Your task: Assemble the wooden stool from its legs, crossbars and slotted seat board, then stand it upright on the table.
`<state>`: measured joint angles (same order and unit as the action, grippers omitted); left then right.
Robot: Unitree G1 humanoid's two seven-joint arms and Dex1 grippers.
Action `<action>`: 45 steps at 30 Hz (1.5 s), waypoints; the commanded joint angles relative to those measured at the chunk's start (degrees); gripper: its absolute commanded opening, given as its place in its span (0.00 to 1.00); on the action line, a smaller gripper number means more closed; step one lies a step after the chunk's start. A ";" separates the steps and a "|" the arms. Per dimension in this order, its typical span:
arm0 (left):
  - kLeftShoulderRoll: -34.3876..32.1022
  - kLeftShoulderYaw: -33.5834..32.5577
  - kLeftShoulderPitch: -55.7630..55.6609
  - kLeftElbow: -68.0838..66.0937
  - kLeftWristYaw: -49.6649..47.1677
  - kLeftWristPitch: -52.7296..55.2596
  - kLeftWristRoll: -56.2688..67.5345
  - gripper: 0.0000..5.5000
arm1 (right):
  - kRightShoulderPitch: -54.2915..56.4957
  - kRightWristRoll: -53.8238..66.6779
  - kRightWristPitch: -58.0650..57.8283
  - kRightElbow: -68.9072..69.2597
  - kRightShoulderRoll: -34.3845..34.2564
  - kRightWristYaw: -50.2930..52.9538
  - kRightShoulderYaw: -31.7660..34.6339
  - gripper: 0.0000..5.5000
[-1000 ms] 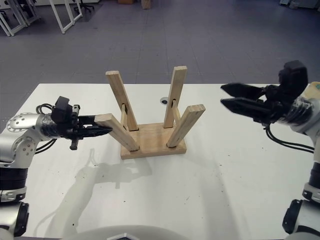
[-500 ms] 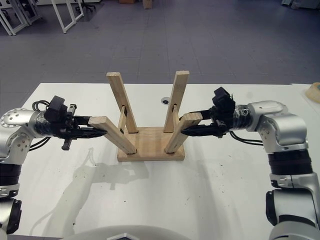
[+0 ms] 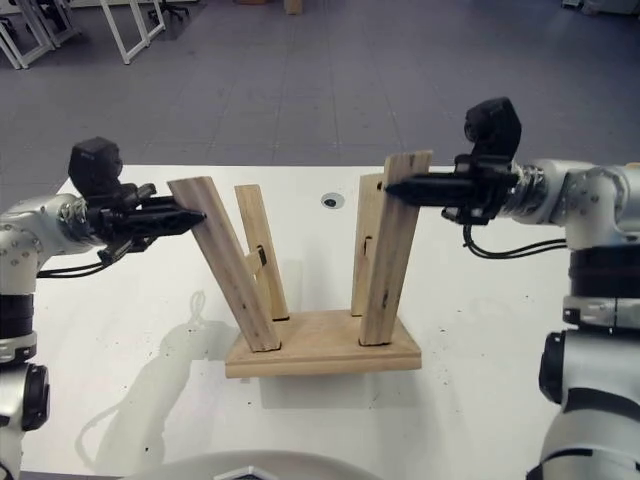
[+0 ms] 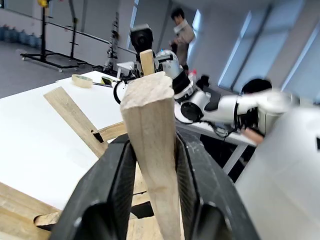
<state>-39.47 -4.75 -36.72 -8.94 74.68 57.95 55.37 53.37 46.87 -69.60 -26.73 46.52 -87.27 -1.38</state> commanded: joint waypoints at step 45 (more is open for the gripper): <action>-7.34 -6.86 44.55 25.32 0.29 -35.13 -23.25 0.35 | -43.34 -23.06 36.55 28.26 8.78 6.71 2.98 0.46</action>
<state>-43.83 -13.36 5.98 13.36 73.02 22.83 32.89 10.81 24.72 -34.01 -0.01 54.12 -80.47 2.96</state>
